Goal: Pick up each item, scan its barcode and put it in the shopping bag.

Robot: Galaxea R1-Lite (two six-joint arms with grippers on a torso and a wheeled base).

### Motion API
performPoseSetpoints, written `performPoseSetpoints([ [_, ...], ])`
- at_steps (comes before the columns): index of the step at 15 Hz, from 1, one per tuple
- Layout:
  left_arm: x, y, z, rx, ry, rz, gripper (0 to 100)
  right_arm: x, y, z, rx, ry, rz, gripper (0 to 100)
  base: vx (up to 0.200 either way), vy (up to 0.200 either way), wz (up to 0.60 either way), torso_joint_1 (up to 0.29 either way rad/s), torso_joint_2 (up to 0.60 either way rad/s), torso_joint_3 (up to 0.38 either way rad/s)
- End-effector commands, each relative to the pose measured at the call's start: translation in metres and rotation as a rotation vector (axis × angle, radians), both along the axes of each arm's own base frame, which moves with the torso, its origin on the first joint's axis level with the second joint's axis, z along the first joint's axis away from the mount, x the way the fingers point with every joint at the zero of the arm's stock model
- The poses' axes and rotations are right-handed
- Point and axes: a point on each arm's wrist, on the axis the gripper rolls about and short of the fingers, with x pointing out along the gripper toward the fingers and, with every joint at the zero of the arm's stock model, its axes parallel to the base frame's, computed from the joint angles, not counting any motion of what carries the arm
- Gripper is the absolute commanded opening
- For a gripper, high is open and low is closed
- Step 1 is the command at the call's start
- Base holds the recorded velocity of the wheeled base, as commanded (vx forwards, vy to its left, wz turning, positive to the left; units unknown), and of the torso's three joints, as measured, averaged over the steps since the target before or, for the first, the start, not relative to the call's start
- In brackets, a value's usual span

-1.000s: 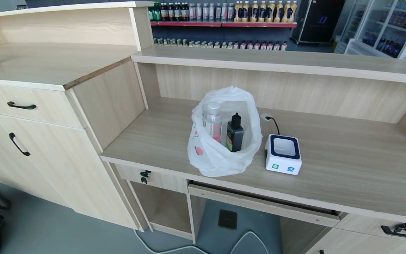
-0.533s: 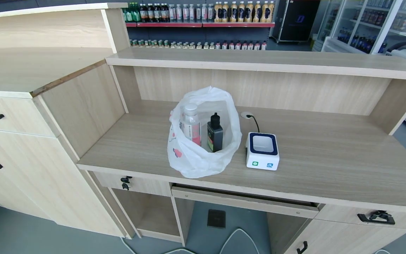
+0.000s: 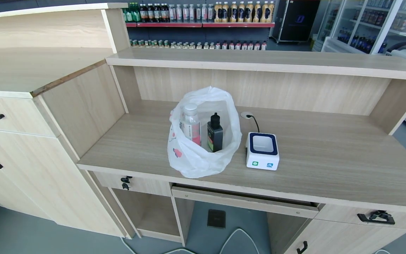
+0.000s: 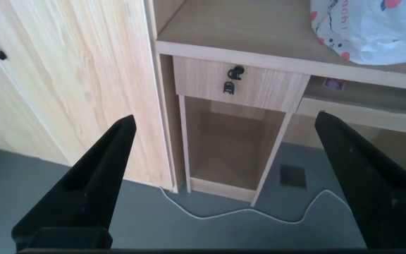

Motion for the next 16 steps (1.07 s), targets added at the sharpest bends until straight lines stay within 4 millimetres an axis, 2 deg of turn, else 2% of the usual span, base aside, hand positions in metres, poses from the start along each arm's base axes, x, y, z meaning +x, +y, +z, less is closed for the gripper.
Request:
performPoseSetpoints([
  [1, 0.000, 0.000, 0.000, 0.000, 0.000, 0.001, 100, -0.024, 0.012, -0.032, -0.040, -0.082, 0.022, 100, 0.000, 0.000, 0.00, 0.000, 0.00, 0.000],
  [2, 0.000, 0.000, 0.000, 0.000, 0.000, 0.000, 100, -0.029, 0.014, -0.043, -0.052, -0.109, 0.020, 100, 0.000, 0.000, 0.00, 0.000, 0.00, 0.000],
  [4, 0.000, 0.000, 0.000, 0.000, 0.000, 0.001, 100, -0.038, 0.019, -0.048, -0.071, -0.155, 0.020, 100, 0.000, 0.000, 0.00, 0.000, 0.00, 0.000],
  [6, 0.000, 0.000, 0.000, 0.000, 0.000, 0.001, 100, -0.055, 0.027, -0.071, -0.054, -0.137, 0.032, 100, 0.000, 0.000, 0.00, 0.000, 0.00, 0.000],
  [7, 0.000, 0.000, 0.000, 0.000, 0.000, 0.001, 100, -0.059, 0.030, -0.074, -0.060, -0.182, 0.065, 100, 0.000, 0.000, 0.00, 0.000, 0.00, 0.000],
  [9, 0.000, 0.000, 0.000, 0.000, 0.000, 0.000, 100, -0.061, 0.031, -0.075, -0.114, -0.193, 0.145, 100, 0.000, 0.000, 0.00, 0.000, 0.00, 0.000],
  [11, 0.000, 0.000, 0.000, 0.000, 0.000, 0.001, 100, -0.062, 0.030, -0.075, -0.094, -0.201, 0.194, 100, 0.000, 0.000, 0.00, 0.000, 0.00, 0.000],
  [16, 0.000, 0.000, 0.000, 0.000, 0.000, 0.001, 100, -0.062, 0.030, -0.071, -0.104, -0.232, 0.221, 100, 0.000, 0.000, 0.00, 0.000, 0.00, 0.000],
])
